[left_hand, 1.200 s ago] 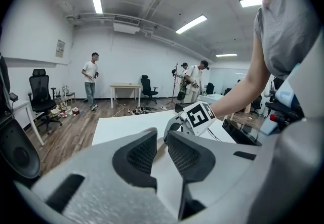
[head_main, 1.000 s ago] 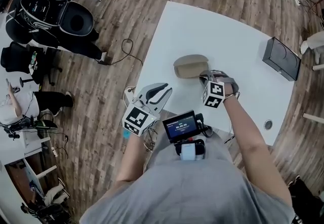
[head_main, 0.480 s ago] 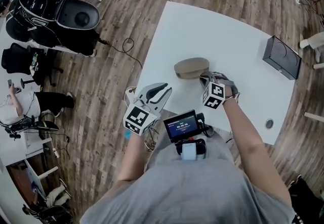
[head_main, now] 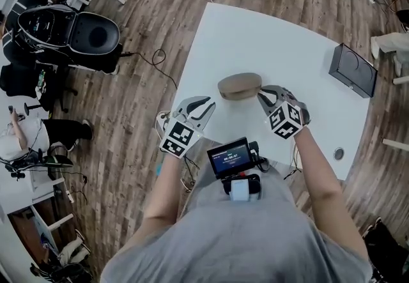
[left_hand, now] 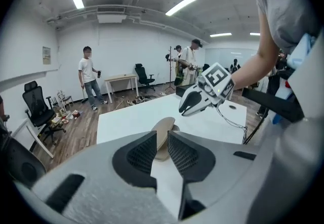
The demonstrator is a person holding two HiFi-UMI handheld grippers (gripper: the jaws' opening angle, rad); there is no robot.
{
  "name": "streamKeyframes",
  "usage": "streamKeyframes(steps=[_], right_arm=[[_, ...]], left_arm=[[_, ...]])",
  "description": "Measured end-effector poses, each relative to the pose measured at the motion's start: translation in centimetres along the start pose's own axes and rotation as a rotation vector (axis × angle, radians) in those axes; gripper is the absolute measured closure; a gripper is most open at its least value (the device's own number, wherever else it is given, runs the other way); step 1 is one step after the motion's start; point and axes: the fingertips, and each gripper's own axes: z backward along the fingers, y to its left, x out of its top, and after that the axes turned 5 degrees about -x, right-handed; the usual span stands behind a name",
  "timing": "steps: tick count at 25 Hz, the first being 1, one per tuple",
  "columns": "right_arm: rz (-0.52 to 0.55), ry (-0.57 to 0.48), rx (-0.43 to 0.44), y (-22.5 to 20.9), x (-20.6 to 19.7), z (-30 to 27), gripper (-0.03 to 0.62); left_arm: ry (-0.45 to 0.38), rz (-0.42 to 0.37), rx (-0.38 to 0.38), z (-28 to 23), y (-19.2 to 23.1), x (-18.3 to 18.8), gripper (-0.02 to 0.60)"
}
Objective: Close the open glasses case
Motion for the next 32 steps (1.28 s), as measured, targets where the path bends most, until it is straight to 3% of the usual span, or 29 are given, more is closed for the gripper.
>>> streamKeyframes(steps=[3, 5, 8, 11, 17, 18, 20, 21, 32], right_arm=[[0.026, 0.004, -0.033, -2.3, 0.9, -0.2, 0.556], [0.109, 0.005, -0.043, -2.5, 1.3, -0.7, 0.557], [0.245, 0.017, -0.019, -1.1, 1.5, -1.6, 0.557], [0.203, 0.026, 0.037, -0.8, 1.9, -2.4, 0.556], [0.127, 0.043, 0.071, -2.5, 2.8, -3.4, 0.551], [0.118, 0.05, 0.084, -2.6, 2.7, -3.5, 0.509], [0.094, 0.058, 0.103, -2.7, 2.7, -3.5, 0.423], [0.087, 0.058, 0.106, -2.8, 2.7, -3.5, 0.413], [0.101, 0.11, 0.182, -2.8, 1.3, -4.7, 0.392]], left_arm=[[0.066, -0.029, -0.005, -2.1, 1.0, -0.6, 0.514], [0.105, -0.052, -0.008, -3.6, 1.1, -1.2, 0.514], [0.149, -0.148, 0.004, -5.5, 1.1, -1.2, 0.515], [0.215, -0.213, 0.013, -7.2, 1.6, -1.6, 0.514], [0.276, -0.165, 0.021, -8.9, 3.0, -2.8, 0.411], [0.285, -0.157, 0.011, -9.1, 3.0, -3.0, 0.401], [0.291, -0.151, 0.005, -9.2, 3.1, -3.2, 0.391], [0.29, -0.15, 0.007, -9.2, 3.2, -3.2, 0.39], [0.333, -0.146, -0.028, -10.2, 3.7, -4.0, 0.39]])
